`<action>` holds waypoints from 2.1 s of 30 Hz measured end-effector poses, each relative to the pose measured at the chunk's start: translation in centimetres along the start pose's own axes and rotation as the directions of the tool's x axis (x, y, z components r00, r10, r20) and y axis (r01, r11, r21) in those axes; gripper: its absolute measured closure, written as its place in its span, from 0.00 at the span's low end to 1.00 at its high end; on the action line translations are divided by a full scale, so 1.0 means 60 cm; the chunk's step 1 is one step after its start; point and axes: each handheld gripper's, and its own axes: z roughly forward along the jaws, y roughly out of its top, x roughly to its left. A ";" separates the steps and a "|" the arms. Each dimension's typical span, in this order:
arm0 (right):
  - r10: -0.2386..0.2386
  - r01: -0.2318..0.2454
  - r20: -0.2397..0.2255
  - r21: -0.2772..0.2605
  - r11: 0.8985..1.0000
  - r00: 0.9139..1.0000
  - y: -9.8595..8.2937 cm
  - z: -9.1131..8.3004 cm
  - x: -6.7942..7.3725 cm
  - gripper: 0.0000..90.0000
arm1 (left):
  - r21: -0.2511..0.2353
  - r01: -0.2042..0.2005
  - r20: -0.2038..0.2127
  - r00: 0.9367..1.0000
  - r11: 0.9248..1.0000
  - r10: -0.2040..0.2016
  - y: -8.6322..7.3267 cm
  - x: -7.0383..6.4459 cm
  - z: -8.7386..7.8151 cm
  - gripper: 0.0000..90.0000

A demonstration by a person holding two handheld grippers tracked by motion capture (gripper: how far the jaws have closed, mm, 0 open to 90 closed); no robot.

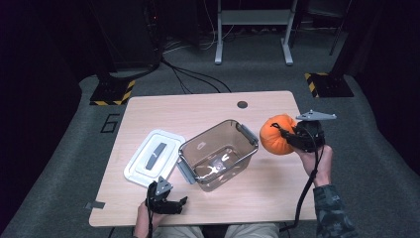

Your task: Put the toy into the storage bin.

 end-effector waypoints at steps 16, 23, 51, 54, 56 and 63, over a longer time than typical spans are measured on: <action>-0.024 0.024 -0.010 -0.050 0.998 1.000 0.044 -0.027 0.013 0.78 | 0.000 0.000 -0.001 1.000 1.000 0.000 0.000 0.000 0.000 0.11; -0.038 0.036 -0.027 -0.068 0.997 0.999 0.062 -0.029 0.025 0.78 | 0.000 0.001 -0.001 1.000 1.000 -0.001 0.000 0.000 0.000 0.11; -0.096 0.083 -0.125 -0.111 0.990 0.988 0.114 -0.006 0.102 0.78 | 0.000 -0.002 -0.005 1.000 1.000 0.002 0.000 0.000 0.000 0.11; -0.105 0.090 -0.137 -0.109 0.990 0.985 0.116 0.000 0.112 0.77 | 0.000 -0.002 -0.005 1.000 1.000 0.002 0.000 0.000 0.000 0.11; -0.113 0.098 -0.146 -0.108 0.989 0.983 0.117 0.005 0.120 0.77 | 0.000 -0.002 -0.006 1.000 1.000 0.002 0.000 0.000 0.000 0.11; -0.120 0.105 -0.170 -0.097 0.990 0.978 0.118 0.023 0.141 0.77 | 0.002 -0.002 -0.004 1.000 1.000 0.002 0.000 0.000 0.000 0.11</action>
